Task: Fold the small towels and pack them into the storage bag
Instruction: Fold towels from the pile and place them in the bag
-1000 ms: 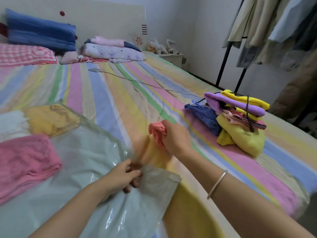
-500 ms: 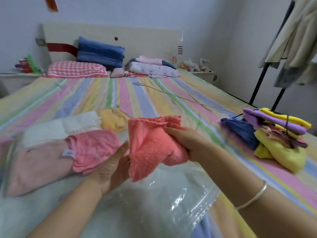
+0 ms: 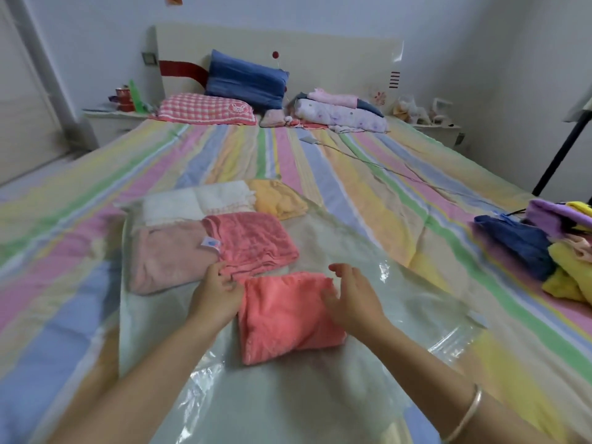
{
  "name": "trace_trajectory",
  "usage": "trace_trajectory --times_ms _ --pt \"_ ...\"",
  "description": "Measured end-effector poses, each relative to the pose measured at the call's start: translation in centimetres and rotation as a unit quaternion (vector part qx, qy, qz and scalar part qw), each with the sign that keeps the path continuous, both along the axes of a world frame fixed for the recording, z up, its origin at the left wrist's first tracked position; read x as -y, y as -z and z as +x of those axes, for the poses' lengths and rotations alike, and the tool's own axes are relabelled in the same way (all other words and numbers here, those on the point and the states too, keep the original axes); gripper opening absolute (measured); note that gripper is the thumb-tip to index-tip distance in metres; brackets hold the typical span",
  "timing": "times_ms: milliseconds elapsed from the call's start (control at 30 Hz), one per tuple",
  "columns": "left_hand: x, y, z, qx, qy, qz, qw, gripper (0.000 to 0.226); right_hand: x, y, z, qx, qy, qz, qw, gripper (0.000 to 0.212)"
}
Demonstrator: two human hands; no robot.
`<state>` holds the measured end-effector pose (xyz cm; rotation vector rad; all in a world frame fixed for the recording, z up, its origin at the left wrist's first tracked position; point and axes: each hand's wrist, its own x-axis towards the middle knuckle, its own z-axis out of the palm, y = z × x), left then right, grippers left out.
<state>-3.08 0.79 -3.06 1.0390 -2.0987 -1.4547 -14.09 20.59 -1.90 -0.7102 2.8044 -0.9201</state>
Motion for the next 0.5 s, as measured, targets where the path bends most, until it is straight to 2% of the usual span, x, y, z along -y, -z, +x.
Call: trace_trajectory --times_ms 67,133,233,300,367,500 --pt "-0.4 -0.4 0.8 0.021 -0.011 -0.077 0.997 0.036 -0.5 0.2 2.1 -0.128 -0.049 0.046 0.99 0.048" --pt "-1.3 -1.2 1.5 0.071 0.008 -0.104 0.992 0.032 -0.5 0.4 4.3 -0.176 -0.112 0.09 0.974 0.065" --pt "-3.0 -1.7 2.3 0.198 0.087 -0.106 0.971 0.049 0.2 1.0 6.2 -0.127 -0.208 0.204 0.948 0.096" --pt "-3.5 -1.2 2.5 0.207 0.1 -0.124 0.965 0.053 0.7 1.5 6.7 -0.121 -0.249 0.234 0.932 0.108" --pt "-3.4 -0.9 2.8 0.184 0.084 -0.118 0.972 0.047 1.6 2.0 7.0 -0.18 -0.251 0.238 0.921 0.108" --pt "-2.5 -0.5 3.6 0.142 0.079 -0.063 0.985 0.043 3.8 3.2 7.4 -0.269 -0.242 0.235 0.902 0.085"
